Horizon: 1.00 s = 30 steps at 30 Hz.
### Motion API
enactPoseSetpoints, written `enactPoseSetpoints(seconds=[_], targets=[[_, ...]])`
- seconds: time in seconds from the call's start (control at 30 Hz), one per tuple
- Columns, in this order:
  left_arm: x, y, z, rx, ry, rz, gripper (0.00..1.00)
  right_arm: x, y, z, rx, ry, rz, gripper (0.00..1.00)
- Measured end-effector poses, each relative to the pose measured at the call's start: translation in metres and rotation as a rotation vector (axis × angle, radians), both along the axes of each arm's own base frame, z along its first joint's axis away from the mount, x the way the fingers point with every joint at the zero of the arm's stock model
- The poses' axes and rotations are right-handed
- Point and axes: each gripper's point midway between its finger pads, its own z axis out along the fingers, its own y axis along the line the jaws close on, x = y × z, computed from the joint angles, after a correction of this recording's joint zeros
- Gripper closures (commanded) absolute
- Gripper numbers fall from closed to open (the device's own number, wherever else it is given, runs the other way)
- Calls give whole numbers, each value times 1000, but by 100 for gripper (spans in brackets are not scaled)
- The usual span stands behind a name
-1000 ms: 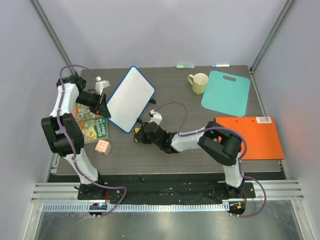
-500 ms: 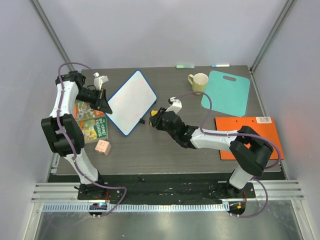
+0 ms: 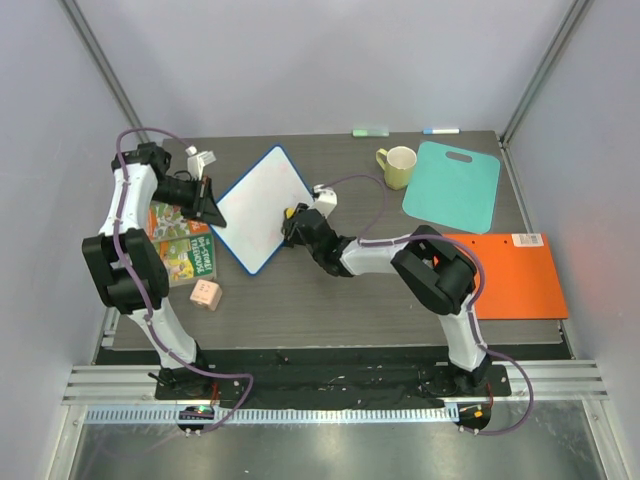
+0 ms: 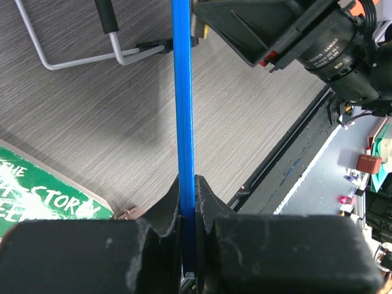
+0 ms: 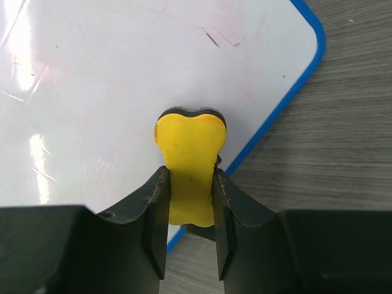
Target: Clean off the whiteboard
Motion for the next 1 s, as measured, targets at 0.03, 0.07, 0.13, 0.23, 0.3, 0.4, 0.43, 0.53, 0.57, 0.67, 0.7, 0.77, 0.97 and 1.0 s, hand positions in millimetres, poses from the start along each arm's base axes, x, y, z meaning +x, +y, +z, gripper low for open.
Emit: enactPoseSetpoints(seconds=[0.03,0.07,0.13,0.23,0.3,0.4,0.43,0.53,0.57,0.67,0.7,0.77,0.97,1.0], targets=[[0,0,-1,-2,0,2,100,4,4,0,4,-4,-1,99],[0,0,-1,-3,1,3,100,7,8,1,10,-9,-1,99],[1,0,-2,-1,-3,4,100,12,14,5,23,-21,-1,99],[2,2,-3,0,-8,10,100,18,23,8,39,-31,4,99],[3,3,-4,1,-9,17,100,20,27,7,48,-29,11,99],[4,5,-4,2,-2,30,100,20,32,6,58,-29,16,99],[4,6,-4,3,0,33,100,20,33,5,58,-29,15,99],[4,7,-4,4,3,38,100,17,35,5,63,-32,14,99],[4,7,-4,3,3,38,100,16,36,5,66,-33,14,99],[4,7,-4,3,4,40,100,10,40,4,87,-37,14,99],[4,8,-4,3,5,42,100,7,41,4,91,-39,15,99],[4,8,-4,3,5,43,100,3,44,3,97,-42,11,99],[5,10,-3,3,3,50,100,-11,52,2,132,-46,15,99],[5,10,-3,3,2,50,100,-13,53,2,139,-46,17,99]])
